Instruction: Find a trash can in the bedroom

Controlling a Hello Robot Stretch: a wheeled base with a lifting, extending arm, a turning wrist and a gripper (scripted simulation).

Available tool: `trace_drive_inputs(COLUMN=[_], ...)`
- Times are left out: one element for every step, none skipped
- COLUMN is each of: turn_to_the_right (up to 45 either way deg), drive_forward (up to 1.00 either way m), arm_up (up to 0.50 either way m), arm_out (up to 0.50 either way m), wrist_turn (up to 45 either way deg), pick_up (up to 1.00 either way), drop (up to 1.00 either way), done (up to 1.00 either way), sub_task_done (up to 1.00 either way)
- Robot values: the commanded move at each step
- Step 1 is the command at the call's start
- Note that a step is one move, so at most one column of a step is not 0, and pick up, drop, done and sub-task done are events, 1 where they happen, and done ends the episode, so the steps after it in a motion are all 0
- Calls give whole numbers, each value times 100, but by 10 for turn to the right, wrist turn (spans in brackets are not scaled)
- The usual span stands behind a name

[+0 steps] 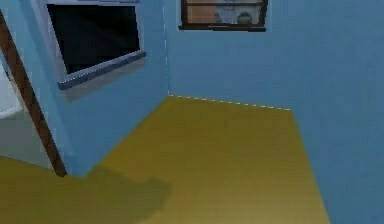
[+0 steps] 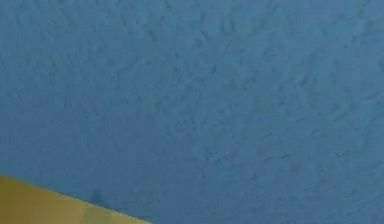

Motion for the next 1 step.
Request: trace_drive_inputs(turn_to_the_right=[0], drive_forward=[15], arm_up=[0], arm_out=[0], wrist_turn=[0], pick_up=[0], drop=[0], done=[0], sub_task_done=[0])
